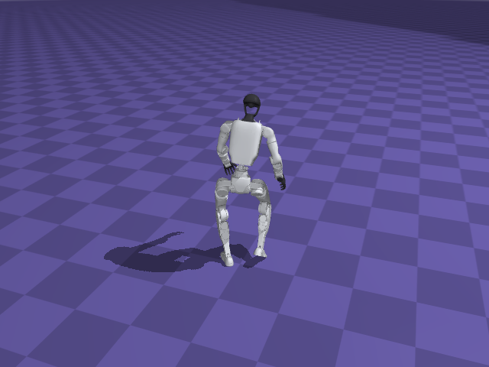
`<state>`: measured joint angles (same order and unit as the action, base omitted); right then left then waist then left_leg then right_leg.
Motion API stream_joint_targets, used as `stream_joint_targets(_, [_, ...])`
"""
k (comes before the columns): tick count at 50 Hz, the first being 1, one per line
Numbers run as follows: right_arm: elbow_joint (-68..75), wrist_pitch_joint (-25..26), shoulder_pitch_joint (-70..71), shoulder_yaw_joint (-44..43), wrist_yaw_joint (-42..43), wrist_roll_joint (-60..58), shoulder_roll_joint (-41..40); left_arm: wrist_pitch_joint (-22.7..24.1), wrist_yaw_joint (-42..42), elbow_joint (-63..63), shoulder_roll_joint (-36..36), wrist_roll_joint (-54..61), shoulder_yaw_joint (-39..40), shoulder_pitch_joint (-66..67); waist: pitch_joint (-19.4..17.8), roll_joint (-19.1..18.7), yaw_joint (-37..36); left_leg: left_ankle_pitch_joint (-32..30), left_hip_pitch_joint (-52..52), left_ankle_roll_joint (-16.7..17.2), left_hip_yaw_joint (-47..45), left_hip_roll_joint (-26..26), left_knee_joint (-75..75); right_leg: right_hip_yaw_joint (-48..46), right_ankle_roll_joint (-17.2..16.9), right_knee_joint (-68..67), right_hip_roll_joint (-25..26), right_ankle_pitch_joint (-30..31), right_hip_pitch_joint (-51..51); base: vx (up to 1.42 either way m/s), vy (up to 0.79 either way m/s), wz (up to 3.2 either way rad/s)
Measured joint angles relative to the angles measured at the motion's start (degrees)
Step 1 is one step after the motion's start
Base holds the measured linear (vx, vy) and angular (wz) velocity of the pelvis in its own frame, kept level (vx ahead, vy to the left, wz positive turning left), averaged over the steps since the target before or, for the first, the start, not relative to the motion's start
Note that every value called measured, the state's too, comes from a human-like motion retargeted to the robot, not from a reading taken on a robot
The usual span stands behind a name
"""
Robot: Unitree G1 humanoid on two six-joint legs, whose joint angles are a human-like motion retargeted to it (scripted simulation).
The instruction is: Sport exercise
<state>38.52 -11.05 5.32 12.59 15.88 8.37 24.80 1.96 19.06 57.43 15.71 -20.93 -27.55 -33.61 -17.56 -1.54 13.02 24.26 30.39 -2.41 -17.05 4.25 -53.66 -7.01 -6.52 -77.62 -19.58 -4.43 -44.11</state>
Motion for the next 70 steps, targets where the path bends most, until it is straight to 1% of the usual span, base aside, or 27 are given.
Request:
stream_joint_targets(2, [-2.5,0.0,0.5,-0.5,0.2,-1.1,1.2,0.4,-1.7,-0.2,-0.3,-0.4,0.4,5.2,1.1,-1.0,-0.6,-4.4,-1.6,1.4,2.6,-1.2,2.9,1.4,-0.9,3.7,2.2,2.6,0.7,0.32,-0.11,-0.35])
stream_joint_targets(5, [-5.5,0.7,0.0,-0.7,-1.3,-4.1,2.5,0.2,-6.8,2.2,-1.6,-2.9,1.3,14.5,2.6,-1.9,-1.3,-15.9,-4.8,4.1,5.6,-2.7,6.4,4.0,-1.8,9.9,5.7,6.9,4.9,0.36,-0.14,-0.32])
stream_joint_targets(7, [-6.4,1.4,-1.1,-0.5,-3.8,-6.3,2.8,0.2,-11.2,5.0,-2.4,-5.4,1.9,20.3,3.3,-2.3,-2.2,-21.1,-6.3,5.9,7.5,-3.4,6.9,5.2,-1.8,13.3,7.7,8.6,8.7,0.37,-0.15,-0.38])
stream_joint_targets(9, [-6.3,2.1,-2.3,-0.3,-6.6,-8.0,2.7,0.4,-15.4,7.6,-2.8,-7.5,2.8,25.5,3.7,-2.6,-3.2,-23.7,-7.3,6.9,8.8,-3.6,6.0,6.0,-1.7,16.0,9.5,9.6,12.2,0.36,-0.15,-0.39])
stream_joint_targets(11, [-5.0,2.7,-3.2,0.1,-9.3,-9.4,2.4,0.8,-19.2,9.7,-2.9,-8.7,4.0,30.1,3.9,-3.0,-4.3,-24.8,-7.9,7.3,9.6,-3.3,4.9,6.3,-1.2,18.0,10.9,9.3,15.1,0.34,-0.15,-0.4])
stream_joint_targets(16, [1.3,4.1,-3.4,1.7,-15.0,-12.0,1.0,1.6,-27.1,13.6,-3.2,-8.3,6.6,38.3,3.7,-3.8,-6.9,-23.4,-7.8,6.7,10.2,-2.2,3.5,5.8,-0.3,22.6,13.2,6.2,19.0,0.28,-0.13,-0.39])
stream_joint_targets(20, [7.1,4.8,-1.9,2.8,-17.9,-13.6,-0.4,1.8,-30.1,16.1,-3.6,-5.5,8.1,42.0,3.9,-4.2,-9.0,-21.0,-6.8,5.6,10.5,-1.3,4.2,4.6,-0.2,27.9,14.3,4.7,20.2,0.2,-0.1,-0.37])
stream_joint_targets(21, [8.6,4.9,-1.4,3.1,-18.3,-14.0,-0.8,1.8,-30.4,16.7,-3.7,-4.7,8.4,42.6,4.0,-4.3,-9.6,-19.9,-6.3,5.5,10.9,-1.1,3.5,4.3,0.1,28.6,14.6,3.4,20.4,0.17,-0.08,-0.46])
stream_joint_targets(23, [11.1,5.3,-1.0,3.7,-18.7,-14.9,-1.7,1.6,-30.4,17.7,-4.2,-3.3,9.2,43.7,4.0,-4.2,-10.9,-16.6,-5.1,5.0,11.8,-0.8,0.3,3.9,1.2,28.0,15.1,-1.2,20.4,0.16,-0.07,-0.53])
stream_joint_targets(27, [18.7,6.4,1.9,4.8,-18.6,-18.0,-3.4,0.6,-29.4,19.9,-4.8,-0.5,10.7,42.5,2.9,-4.4,-13.0,-6.6,-2.3,3.6,13.4,1.0,-9.4,1.9,6.3,22.3,15.7,-16.5,20.0,0.14,-0.06,-0.57])
stream_joint_targets(28, [21.0,6.8,2.9,4.7,-18.4,-18.6,-4.0,0.3,-29.2,20.6,-5.2,0.0,11.3,41.4,2.4,-4.5,-13.2,-5.6,-1.7,3.5,13.2,1.8,-11.1,1.4,7.1,21.2,15.9,-18.7,19.9,0.15,-0.05,-0.43])
stream_joint_targets(30, [25.2,7.4,5.0,4.3,-17.9,-18.8,-5.4,0.1,-28.4,21.2,-6.1,2.1,12.7,38.4,1.8,-4.8,-13.6,-5.2,-1.4,3.7,13.1,2.8,-11.4,1.0,7.9,21.5,16.4,-19.9,19.9,0.15,-0.05,-0.34])
stream_joint_targets(33, [28.2,7.9,4.6,4.0,-17.8,-17.3,-7.4,0.3,-27.5,20.2,-7.2,4.7,13.7,35.8,2.8,-4.6,-13.8,-8.4,-2.5,4.7,13.0,2.7,-5.9,0.6,7.1,26.3,16.7,-17.7,21.4,0.16,-0.04,-0.19])
stream_joint_targets(39, [30.3,7.8,3.0,4.6,-18.1,-13.9,-8.8,0.8,-23.8,15.1,-5.4,6.0,11.9,31.0,6.5,-2.2,-12.7,-17.5,-7.6,6.4,10.9,0.6,11.7,0.4,1.7,37.8,15.2,-7.5,24.9,0.12,0.0,0.01])
stream_joint_targets(43, [30.1,7.0,3.4,4.9,-16.7,-12.9,-8.6,1.9,-18.5,10.3,-2.5,5.5,9.9,26.4,7.9,0.2,-11.4,-21.2,-11.8,6.1,9.2,-1.3,22.1,0.2,-0.8,42.5,13.5,-4.9,26.5,0.05,0.06,0.04])
stream_joint_targets(48, [28.5,6.0,5.0,4.8,-13.2,-12.5,-8.4,3.1,-11.7,5.1,0.3,4.3,8.3,19.7,8.0,2.5,-9.8,-17.7,-12.3,5.0,8.4,-2.5,23.4,0.3,-2.5,40.3,12.0,-6.2,25.0,0.0,0.09,0.04])
stream_joint_targets(52, [26.0,5.1,7.8,4.7,-10.6,-12.0,-8.6,3.4,-7.5,3.4,1.3,3.7,7.7,13.7,6.7,4.7,-8.3,-16.1,-13.0,4.4,7.9,-3.9,24.8,1.0,-3.7,36.2,10.4,-6.6,23.0,-0.01,0.09,0.12])
stream_joint_targets(55, [23.4,4.6,10.1,5.1,-9.4,-11.7,-8.7,3.4,-5.7,3.5,1.2,3.7,7.2,10.5,5.4,6.4,-6.7,-15.3,-13.5,3.9,7.9,-5.2,25.0,2.3,-5.4,31.1,9.1,-5.2,20.5,-0.02,0.07,0.17])
stream_joint_targets(58, [20.8,4.2,11.8,5.8,-8.8,-11.7,-8.9,3.3,-5.1,4.0,1.1,3.6,6.6,8.9,4.4,7.7,-5.1,-14.4,-13.5,3.4,8.3,-6.3,24.4,4.4,-8.0,25.6,8.4,-1.9,17.6,-0.01,0.03,0.12])
stream_joint_targets(59, [20.0,4.1,12.3,6.1,-8.8,-11.8,-9.0,3.3,-5.1,4.2,1.0,3.6,6.4,8.8,4.2,7.9,-4.6,-14.1,-13.4,3.3,8.4,-6.4,24.2,5.0,-8.4,24.1,8.7,-1.2,16.7,0.0,0.0,0.0])
stream_joint_targets(61, [18.8,4.1,13.0,6.8,-8.9,-12.4,-9.1,3.4,-5.6,4.3,0.9,3.5,6.0,8.9,4.1,8.0,-4.0,-13.6,-13.0,3.4,8.8,-6.2,23.9,5.7,-8.5,22.0,9.4,-0.3,15.3,0.0,0.0,0.0])
stream_joint_targets(63, [17.9,4.3,13.9,7.4,-9.5,-13.3,-8.8,3.5,-6.9,4.4,0.5,3.4,5.8,9.5,4.2,7.5,-3.7,-14.4,-14.1,3.4,9.2,-6.0,26.8,6.4,-8.5,21.7,9.6,-0.5,14.6,0.0,0.0,0.0])
stream_joint_targets(65, [17.4,4.3,13.9,8.0,-9.8,-14.3,-9.1,3.6,-7.8,4.4,-0.1,3.2,5.3,11.4,4.5,7.7,-3.5,-14.0,-13.7,3.2,9.2,-6.6,26.0,7.5,-8.5,21.3,8.2,-2.4,14.4,0.0,0.0,0.0])
stream_joint_targets(67, [17.4,4.5,14.5,8.6,-10.5,-15.6,-9.2,3.7,-9.3,4.2,-0.5,3.2,5.3,13.4,5.0,7.1,-3.8,-15.2,-15.1,3.4,9.4,-6.4,29.0,7.7,-7.4,23.5,7.8,-4.0,15.2,-0.01,-0.03,-0.07])
stream_joint_targets(68, [17.5,4.5,14.4,8.9,-10.6,-16.1,-9.6,3.8,-9.7,4.3,-0.8,3.1,5.1,14.6,5.2,7.4,-3.9,-14.9,-14.7,3.3,9.3,-6.6,28.1,8.3,-7.2,24.1,7.4,-5.0,15.4,-0.02,-0.07,-0.15])
stream_joint_targets(70, [18.4,4.7,14.7,9.2,-11.2,-17.2,-10.1,3.9,-11.0,4.3,-1.1,3.1,5.3,16.6,5.6,6.4,-4.7,-16.1,-15.9,3.7,9.6,-5.8,30.7,8.5,-6.5,28.2,8.4,-5.7,17.0,-0.02,-0.08,-0.2])
